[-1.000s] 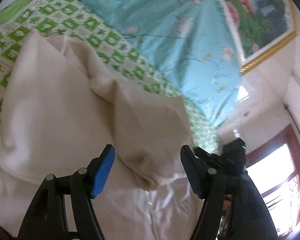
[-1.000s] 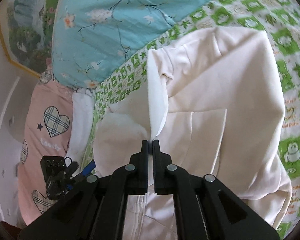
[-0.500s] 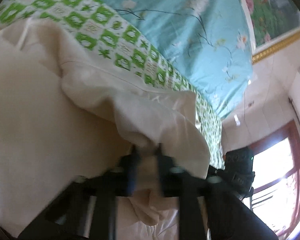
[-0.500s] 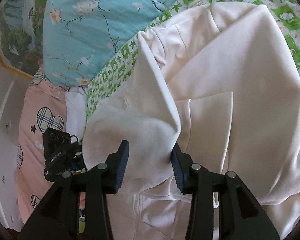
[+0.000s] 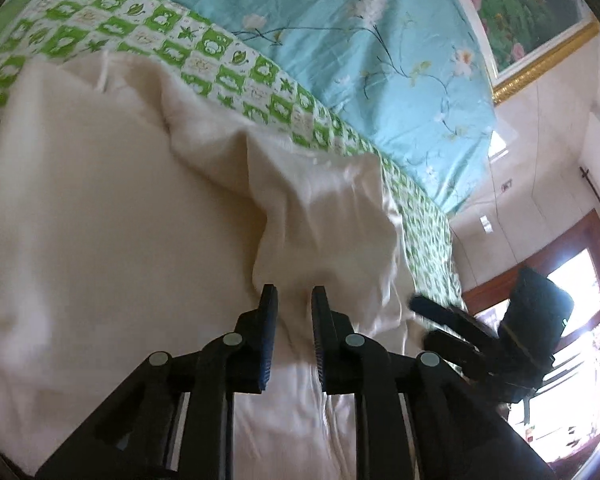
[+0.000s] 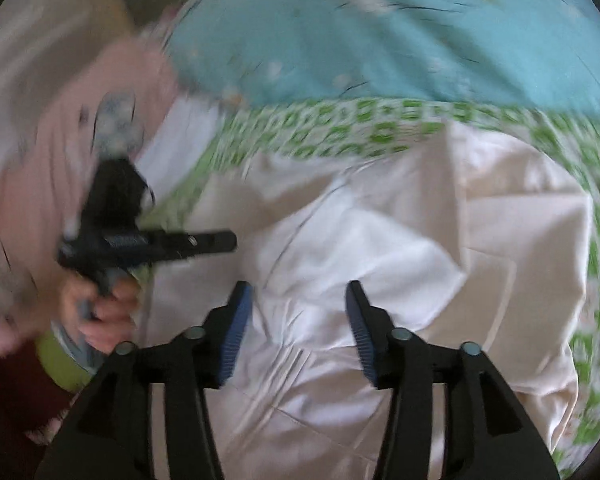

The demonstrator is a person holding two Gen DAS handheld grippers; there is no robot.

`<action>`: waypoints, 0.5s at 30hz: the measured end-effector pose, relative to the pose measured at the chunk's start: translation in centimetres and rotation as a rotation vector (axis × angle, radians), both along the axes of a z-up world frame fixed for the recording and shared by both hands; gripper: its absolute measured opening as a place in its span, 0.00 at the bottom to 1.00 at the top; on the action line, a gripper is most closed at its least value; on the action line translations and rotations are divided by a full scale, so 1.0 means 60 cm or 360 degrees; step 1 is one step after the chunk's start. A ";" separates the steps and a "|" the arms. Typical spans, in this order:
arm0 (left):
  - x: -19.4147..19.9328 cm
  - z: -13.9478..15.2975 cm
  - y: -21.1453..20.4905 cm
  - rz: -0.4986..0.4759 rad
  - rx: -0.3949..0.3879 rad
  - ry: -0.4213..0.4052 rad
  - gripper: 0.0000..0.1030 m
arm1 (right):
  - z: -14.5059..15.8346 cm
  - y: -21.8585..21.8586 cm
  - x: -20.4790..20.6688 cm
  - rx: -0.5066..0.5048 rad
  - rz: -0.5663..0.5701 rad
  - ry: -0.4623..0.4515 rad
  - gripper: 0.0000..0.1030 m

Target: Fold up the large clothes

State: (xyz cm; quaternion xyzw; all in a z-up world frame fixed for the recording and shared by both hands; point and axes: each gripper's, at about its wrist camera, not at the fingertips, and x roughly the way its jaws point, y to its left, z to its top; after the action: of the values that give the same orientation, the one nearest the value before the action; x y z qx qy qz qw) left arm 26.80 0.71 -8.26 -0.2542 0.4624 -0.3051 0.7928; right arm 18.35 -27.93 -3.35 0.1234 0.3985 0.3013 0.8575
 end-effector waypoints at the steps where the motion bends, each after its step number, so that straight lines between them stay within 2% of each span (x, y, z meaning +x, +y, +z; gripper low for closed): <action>1: -0.011 -0.002 0.003 -0.0019 0.0012 0.0004 0.15 | -0.002 0.012 0.002 -0.0054 0.0017 -0.0009 0.55; 5: -0.035 -0.011 0.005 -0.0097 0.0091 0.0002 0.15 | -0.017 0.053 0.016 -0.0254 0.0063 -0.0057 0.55; 7: -0.038 -0.016 0.004 -0.0125 0.0090 0.0014 0.15 | -0.026 0.071 0.032 -0.0363 0.0057 -0.0079 0.54; 8: -0.038 -0.018 0.003 -0.0140 0.0092 0.0018 0.15 | -0.031 0.077 0.038 -0.0402 0.0053 -0.0077 0.37; 9: -0.039 -0.018 -0.004 -0.0161 0.0099 0.0016 0.15 | -0.038 0.077 0.047 -0.0420 0.0058 -0.0064 0.05; 11: -0.040 -0.014 -0.019 -0.0200 0.0093 0.0003 0.15 | -0.041 0.069 0.055 -0.0395 0.0032 -0.0019 0.05; 15: -0.036 -0.002 -0.075 -0.0344 0.0081 -0.0044 0.15 | -0.002 0.015 0.053 -0.0131 -0.0037 -0.0014 0.05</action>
State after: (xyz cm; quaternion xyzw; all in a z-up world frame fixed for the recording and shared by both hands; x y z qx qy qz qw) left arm 24.65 -3.76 -8.38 -0.1785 0.4836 -0.3805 0.7678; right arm 21.55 -27.02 -3.49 0.0913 0.4052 0.2753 0.8670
